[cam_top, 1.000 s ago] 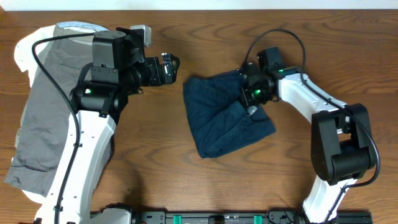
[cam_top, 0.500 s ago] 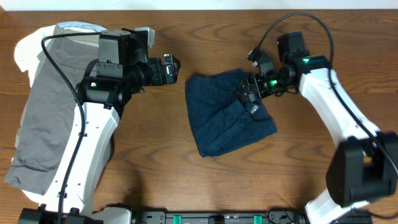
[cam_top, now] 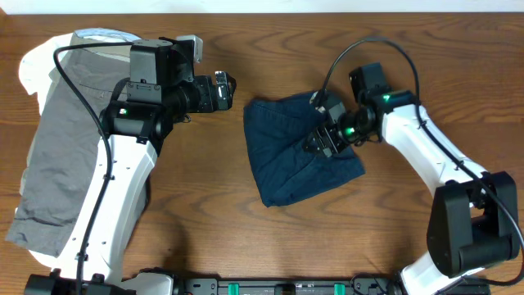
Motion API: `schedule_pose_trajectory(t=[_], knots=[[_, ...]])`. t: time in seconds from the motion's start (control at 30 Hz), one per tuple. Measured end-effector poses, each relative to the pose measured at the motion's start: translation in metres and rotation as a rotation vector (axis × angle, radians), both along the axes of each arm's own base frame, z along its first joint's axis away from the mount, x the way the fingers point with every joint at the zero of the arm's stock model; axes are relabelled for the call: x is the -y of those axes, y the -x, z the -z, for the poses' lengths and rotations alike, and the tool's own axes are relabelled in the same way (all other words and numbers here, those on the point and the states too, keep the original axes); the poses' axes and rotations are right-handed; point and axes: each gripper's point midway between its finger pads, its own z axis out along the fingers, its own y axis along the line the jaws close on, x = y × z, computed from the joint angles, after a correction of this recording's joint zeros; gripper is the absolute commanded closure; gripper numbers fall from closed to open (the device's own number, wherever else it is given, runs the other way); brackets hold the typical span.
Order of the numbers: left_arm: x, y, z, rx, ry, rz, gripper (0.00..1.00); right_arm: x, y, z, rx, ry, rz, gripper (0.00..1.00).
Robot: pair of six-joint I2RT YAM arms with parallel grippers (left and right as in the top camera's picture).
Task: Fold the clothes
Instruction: 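Grasp the folded navy shorts' right edge with the right gripper, then drag the folded navy shorts to the top-right table corner with right gripper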
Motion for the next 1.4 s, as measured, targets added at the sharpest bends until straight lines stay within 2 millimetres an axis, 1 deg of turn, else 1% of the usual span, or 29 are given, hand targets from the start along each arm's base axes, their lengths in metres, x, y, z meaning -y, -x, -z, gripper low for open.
schedule_pose_trajectory(t=[0.03, 0.1, 0.13, 0.2, 0.23, 0.3, 0.37, 0.43, 0.47, 0.53, 0.63, 0.7, 0.77, 0.8, 0.83, 0.87, 0.9, 0.93, 1.0, 1.1, 1.17, 1.27, 1.37, 1.4], knots=[[0.0, 0.0, 0.0, 0.0, 0.0, 0.0, 0.02, 0.0, 0.001, 0.004, 0.004, -0.001, -0.001, 0.41], [0.0, 0.0, 0.0, 0.001, -0.001, 0.0, 0.02, 0.001, 0.004, 0.013, 0.0, 0.002, 0.0, 0.51], [0.0, 0.0, 0.0, 0.001, -0.001, -0.001, 0.02, 0.002, 0.006, 0.016, -0.009, 0.005, 0.002, 0.62], [0.0, 0.0, 0.0, 0.001, -0.002, -0.002, 0.02, 0.003, 0.009, 0.018, -0.02, 0.008, 0.002, 0.93], [0.0, 0.0, 0.0, 0.0, -0.002, -0.002, 0.02, 0.003, 0.01, 0.019, -0.027, 0.01, 0.006, 0.99], [0.0, 0.0, 0.0, 0.001, -0.002, -0.002, 0.02, 0.005, 0.015, 0.02, -0.07, 0.014, 0.032, 0.99], [0.0, 0.0, 0.0, 0.0, -0.002, -0.002, 0.02, 0.01, 0.025, 0.022, -0.148, 0.029, 0.076, 0.99], [-0.001, 0.0, 0.0, -0.001, -0.003, -0.002, 0.02, 0.018, 0.034, 0.024, -0.236, 0.055, 0.144, 0.99], [-0.001, 0.0, 0.0, -0.002, -0.002, -0.002, 0.02, 0.026, 0.037, 0.026, -0.285, 0.082, 0.201, 0.99], [-0.001, 0.0, 0.001, -0.002, -0.003, -0.002, 0.02, 0.042, 0.037, 0.032, -0.333, 0.124, 0.294, 0.99], [-0.001, 0.0, 0.001, -0.003, -0.003, -0.002, 0.02, 0.064, 0.032, 0.045, -0.35, 0.157, 0.411, 0.99], [-0.001, 0.0, 0.001, -0.003, -0.003, -0.002, 0.02, 0.072, 0.034, 0.057, -0.363, 0.172, 0.464, 0.99], [-0.001, 0.0, 0.001, -0.003, -0.003, -0.002, 0.02, 0.076, 0.038, 0.065, -0.38, 0.183, 0.497, 0.98], [-0.001, 0.0, 0.001, -0.003, -0.003, -0.002, 0.02, 0.077, 0.04, 0.068, -0.388, 0.187, 0.51, 0.94], [-0.001, 0.0, 0.001, -0.003, -0.003, -0.002, 0.02, 0.077, 0.042, 0.07, -0.395, 0.191, 0.521, 0.81], [-0.001, 0.0, 0.001, -0.003, -0.003, -0.002, 0.02, 0.078, 0.042, 0.07, -0.403, 0.194, 0.536, 0.64], [-0.001, 0.0, 0.001, -0.003, -0.003, -0.002, 0.02, 0.079, 0.042, 0.071, -0.405, 0.201, 0.543, 0.43], [-0.001, 0.0, 0.001, -0.003, -0.003, -0.002, 0.02, 0.08, 0.042, 0.071, -0.406, 0.203, 0.547, 0.38], [-0.001, 0.0, 0.001, -0.003, -0.003, -0.002, 0.02, 0.079, 0.045, 0.07, -0.425, 0.201, 0.553, 0.35], [-0.001, 0.0, 0.001, -0.003, -0.003, -0.002, 0.02, 0.079, 0.049, 0.066, -0.455, 0.21, 0.553, 0.32], [-0.001, 0.0, 0.001, -0.003, -0.003, -0.002, 0.02, 0.079, 0.049, 0.058, -0.464, 0.214, 0.552, 0.28], [-0.001, 0.0, 0.001, -0.003, -0.003, -0.002, 0.02, 0.079, 0.042, 0.038, -0.429, 0.205, 0.543, 0.2], [-0.001, 0.0, 0.001, -0.003, -0.003, -0.002, 0.02, 0.078, 0.027, 0.008, -0.334, 0.176, 0.533, 0.12], [-0.001, 0.0, 0.001, -0.003, -0.003, -0.002, 0.02, 0.078, 0.021, -0.003, -0.288, 0.165, 0.528, 0.12]])
